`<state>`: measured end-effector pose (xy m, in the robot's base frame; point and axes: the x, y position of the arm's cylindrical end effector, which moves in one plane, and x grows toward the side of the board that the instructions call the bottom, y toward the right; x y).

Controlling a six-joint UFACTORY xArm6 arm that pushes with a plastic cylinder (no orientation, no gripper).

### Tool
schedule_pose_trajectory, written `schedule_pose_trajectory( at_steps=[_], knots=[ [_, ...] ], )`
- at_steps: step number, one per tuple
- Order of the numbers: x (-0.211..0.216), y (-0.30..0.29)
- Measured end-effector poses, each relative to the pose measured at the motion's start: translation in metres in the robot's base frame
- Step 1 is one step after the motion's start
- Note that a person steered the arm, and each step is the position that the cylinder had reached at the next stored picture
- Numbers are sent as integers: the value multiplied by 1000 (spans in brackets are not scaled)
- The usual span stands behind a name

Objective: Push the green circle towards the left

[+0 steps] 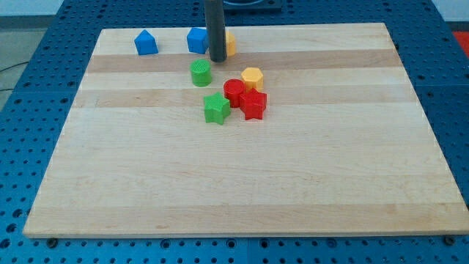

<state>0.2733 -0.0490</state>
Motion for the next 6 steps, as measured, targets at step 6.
schedule_pose_trajectory(
  at_steps=[6],
  knots=[
    [87,-65]
  ],
)
